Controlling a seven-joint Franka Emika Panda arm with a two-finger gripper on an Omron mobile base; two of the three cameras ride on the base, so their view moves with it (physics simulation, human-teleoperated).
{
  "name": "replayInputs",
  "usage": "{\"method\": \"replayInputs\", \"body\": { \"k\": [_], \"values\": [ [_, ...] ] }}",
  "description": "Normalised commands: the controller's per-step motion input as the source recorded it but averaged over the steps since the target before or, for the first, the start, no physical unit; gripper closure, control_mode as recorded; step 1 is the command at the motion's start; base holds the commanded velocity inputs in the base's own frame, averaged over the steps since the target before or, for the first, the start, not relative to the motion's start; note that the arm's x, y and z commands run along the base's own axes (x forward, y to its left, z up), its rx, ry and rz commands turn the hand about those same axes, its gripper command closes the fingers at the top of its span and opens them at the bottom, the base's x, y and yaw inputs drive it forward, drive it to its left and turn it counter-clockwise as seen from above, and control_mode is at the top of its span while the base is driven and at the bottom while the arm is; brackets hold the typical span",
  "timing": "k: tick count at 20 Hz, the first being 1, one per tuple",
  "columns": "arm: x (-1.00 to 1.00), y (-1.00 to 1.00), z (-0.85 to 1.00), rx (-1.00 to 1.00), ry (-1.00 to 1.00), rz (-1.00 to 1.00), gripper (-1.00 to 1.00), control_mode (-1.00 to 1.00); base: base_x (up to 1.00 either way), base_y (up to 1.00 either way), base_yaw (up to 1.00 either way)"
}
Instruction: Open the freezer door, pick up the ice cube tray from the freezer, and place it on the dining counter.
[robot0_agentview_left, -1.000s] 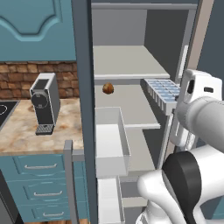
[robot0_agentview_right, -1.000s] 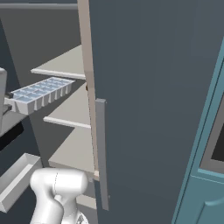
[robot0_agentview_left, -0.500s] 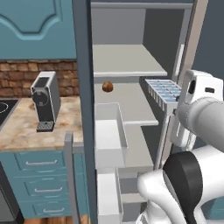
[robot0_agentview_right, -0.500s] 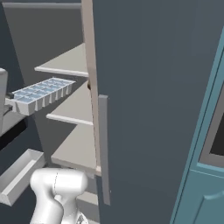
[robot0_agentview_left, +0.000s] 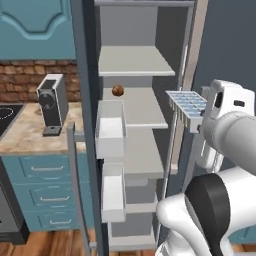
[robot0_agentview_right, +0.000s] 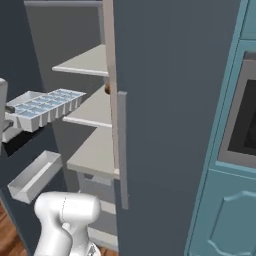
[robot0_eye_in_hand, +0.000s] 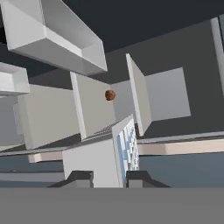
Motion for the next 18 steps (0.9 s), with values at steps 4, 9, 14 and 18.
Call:
{"method": "replayInputs", "body": {
  "k": [4, 9, 14, 18],
  "values": [
    [0.0, 0.0, 0.0, 0.0, 0.0, 0.0, 1.0, 1.0, -0.46, -0.46, 0.11],
    [0.0, 0.0, 0.0, 0.0, 0.0, 0.0, 1.0, 1.0, -0.51, -0.6, 0.19],
    [0.0, 0.0, 0.0, 0.0, 0.0, 0.0, 1.0, 1.0, -0.51, -0.29, 0.37],
    [0.0, 0.0, 0.0, 0.0, 0.0, 0.0, 1.0, 1.0, -0.38, -0.04, 0.5]
  ]
}}
